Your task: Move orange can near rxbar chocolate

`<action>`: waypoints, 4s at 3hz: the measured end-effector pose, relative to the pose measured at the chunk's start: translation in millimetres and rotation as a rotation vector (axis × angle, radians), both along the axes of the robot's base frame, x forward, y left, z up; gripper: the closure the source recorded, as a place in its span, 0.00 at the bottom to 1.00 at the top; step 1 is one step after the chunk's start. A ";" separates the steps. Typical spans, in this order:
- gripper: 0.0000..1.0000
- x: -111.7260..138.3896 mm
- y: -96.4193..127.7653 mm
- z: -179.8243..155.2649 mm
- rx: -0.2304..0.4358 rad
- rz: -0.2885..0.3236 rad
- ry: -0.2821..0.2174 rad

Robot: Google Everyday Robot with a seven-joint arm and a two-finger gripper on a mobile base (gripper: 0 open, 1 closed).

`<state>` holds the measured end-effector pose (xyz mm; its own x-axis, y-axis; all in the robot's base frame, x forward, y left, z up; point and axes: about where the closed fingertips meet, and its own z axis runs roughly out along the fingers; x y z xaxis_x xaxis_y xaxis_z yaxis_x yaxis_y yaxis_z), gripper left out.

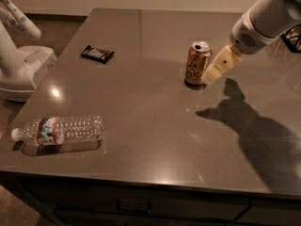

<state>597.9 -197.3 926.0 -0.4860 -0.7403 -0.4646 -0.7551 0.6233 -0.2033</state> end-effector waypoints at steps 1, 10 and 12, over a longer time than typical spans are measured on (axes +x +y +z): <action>0.00 30.8 15.9 -9.4 0.078 -0.022 -0.005; 0.87 123.9 272.2 17.5 0.202 0.350 -0.040; 0.40 134.8 305.2 -2.5 0.212 0.400 -0.028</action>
Offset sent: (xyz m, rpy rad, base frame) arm 0.0716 0.0444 -0.0169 0.2116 -0.0003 -0.0312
